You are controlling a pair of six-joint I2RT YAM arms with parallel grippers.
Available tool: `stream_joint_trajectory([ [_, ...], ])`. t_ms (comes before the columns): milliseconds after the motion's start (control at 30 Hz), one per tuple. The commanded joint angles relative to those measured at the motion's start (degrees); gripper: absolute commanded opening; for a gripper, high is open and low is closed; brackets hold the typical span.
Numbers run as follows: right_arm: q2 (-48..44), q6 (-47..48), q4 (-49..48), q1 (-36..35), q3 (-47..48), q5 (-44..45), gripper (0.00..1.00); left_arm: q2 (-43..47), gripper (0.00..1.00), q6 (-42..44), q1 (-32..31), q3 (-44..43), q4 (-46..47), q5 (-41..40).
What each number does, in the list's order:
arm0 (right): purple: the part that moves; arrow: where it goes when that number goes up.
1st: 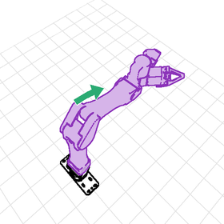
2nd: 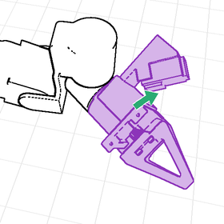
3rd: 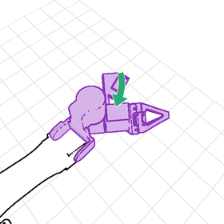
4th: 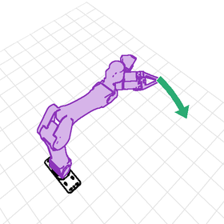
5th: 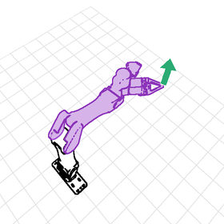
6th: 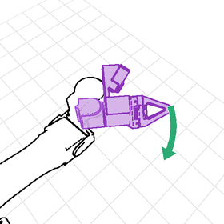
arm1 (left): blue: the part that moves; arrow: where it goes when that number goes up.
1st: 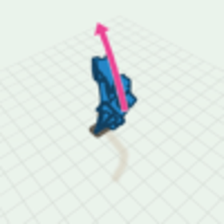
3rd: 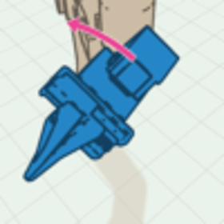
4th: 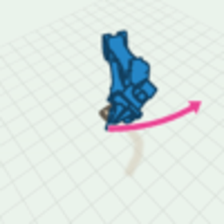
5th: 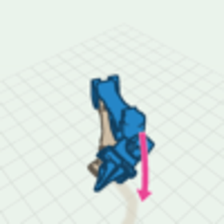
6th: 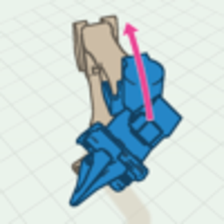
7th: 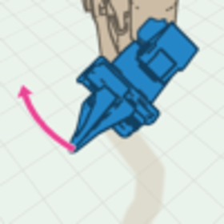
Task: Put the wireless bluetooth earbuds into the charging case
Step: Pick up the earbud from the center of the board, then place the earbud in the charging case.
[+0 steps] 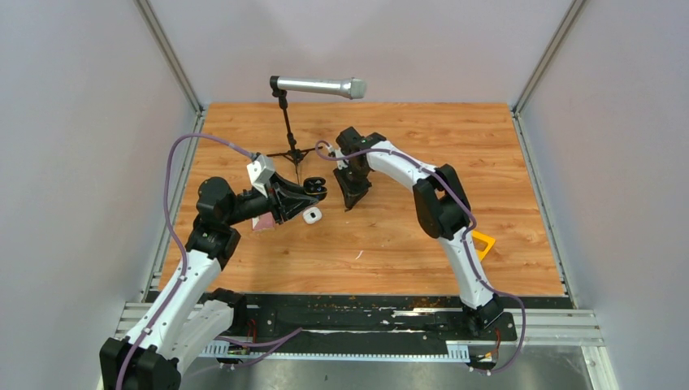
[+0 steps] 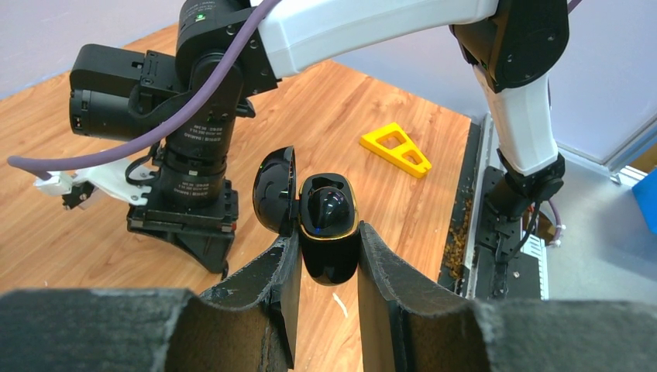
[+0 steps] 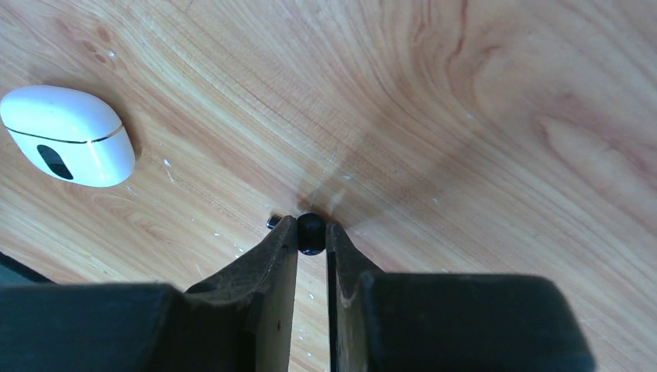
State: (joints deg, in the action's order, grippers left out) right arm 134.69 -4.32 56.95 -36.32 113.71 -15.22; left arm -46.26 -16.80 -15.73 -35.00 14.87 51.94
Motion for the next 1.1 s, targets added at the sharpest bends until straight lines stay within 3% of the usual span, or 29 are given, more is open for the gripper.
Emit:
stream_joint_trajectory([
  [0,-3.9,3.9,0.0,-0.1,3.3,3.5,0.01,0.0,0.00,0.1,0.3,-0.5,2.5,0.5],
  [267,-16.7,11.5,-1.0,1.0,0.7,6.5,0.00,-0.9,0.00,-0.8,0.3,0.4,5.6,0.5],
  [633,-42.4,30.1,-3.6,-0.5,-8.1,20.1,0.00,-6.6,0.00,-5.6,0.2,1.2,18.7,0.2],
  [833,-53.6,46.7,-12.5,-7.1,-12.9,25.2,0.00,-9.1,0.00,-7.3,-0.1,1.7,24.5,0.2],
  [1067,-55.9,58.1,-18.5,-17.9,-15.7,25.6,0.00,-8.5,0.00,-6.5,-1.3,2.5,26.9,2.3],
])
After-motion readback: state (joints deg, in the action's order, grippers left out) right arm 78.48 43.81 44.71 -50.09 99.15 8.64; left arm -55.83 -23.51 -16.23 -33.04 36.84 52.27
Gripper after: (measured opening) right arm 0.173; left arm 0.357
